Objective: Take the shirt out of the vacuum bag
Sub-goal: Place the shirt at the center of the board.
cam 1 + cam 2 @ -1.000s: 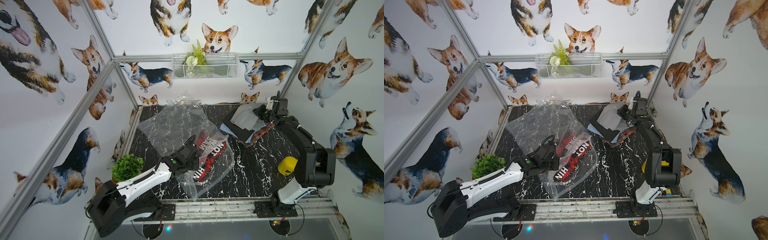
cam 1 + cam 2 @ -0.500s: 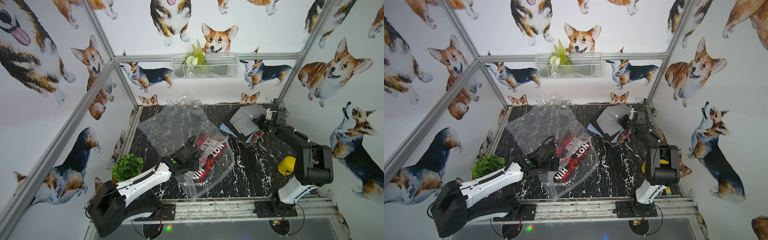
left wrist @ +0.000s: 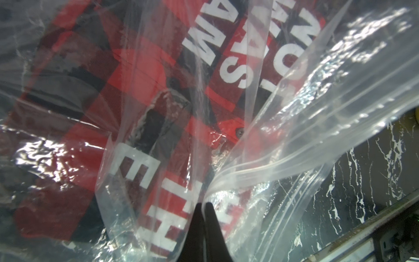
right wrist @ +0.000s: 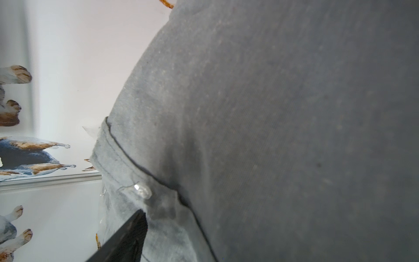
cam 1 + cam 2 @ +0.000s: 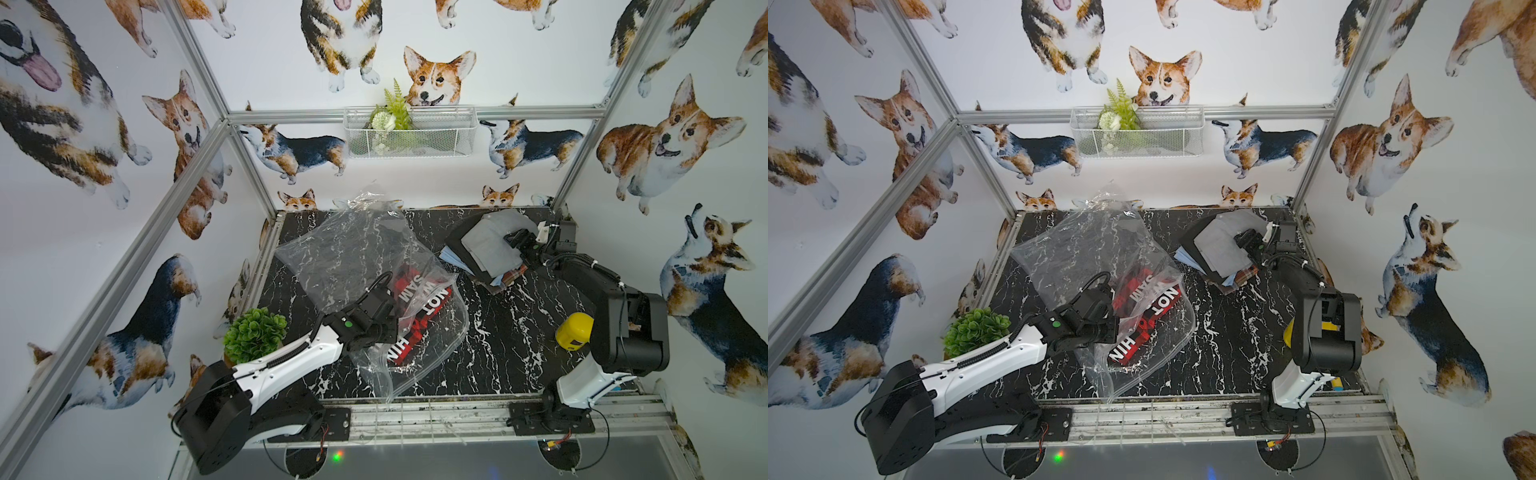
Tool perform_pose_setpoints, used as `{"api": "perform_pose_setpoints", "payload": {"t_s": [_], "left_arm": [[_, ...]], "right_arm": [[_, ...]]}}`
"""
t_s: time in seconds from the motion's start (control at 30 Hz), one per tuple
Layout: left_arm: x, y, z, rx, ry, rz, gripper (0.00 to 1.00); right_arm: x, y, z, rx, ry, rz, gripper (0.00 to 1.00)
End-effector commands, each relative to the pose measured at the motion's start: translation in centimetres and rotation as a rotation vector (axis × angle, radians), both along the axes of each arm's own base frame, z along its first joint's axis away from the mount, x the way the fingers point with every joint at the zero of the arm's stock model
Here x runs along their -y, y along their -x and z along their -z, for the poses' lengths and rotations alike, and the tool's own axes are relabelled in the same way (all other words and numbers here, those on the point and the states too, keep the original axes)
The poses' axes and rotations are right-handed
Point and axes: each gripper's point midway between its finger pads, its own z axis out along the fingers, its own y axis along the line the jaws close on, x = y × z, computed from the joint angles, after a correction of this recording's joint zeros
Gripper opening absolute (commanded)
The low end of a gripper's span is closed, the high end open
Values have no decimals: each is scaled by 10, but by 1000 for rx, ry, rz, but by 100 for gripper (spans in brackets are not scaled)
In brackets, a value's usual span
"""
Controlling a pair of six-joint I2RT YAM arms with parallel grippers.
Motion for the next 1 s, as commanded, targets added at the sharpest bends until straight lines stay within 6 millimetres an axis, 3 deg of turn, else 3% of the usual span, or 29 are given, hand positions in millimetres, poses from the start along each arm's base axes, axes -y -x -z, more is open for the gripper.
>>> {"api": "perform_pose_setpoints", "payload": {"t_s": [0.0,0.1,0.23,0.67,0.83,0.97], "left_arm": [[-1,1,-2,-5,-9,4,2],[-1,1,-2,-5,-10,3,2],[0,0,-2,-8,-9,6,2],[-2,1,-6,1,-12,5,2],[-3,1,-6,3,-15,3,3],[-3,1,-6,3,-14,3,3]], "right_arm": [[-2,3,-21,30,-20,1,84],[-4,7,-34,35,-19,-17,93],[-1,20,-44,36,4,-1,94],[7,58,-18,-43,61,32,94],[7,70,-35,-7,64,40,94],[8,84,-61,35,71,48,94]]}}
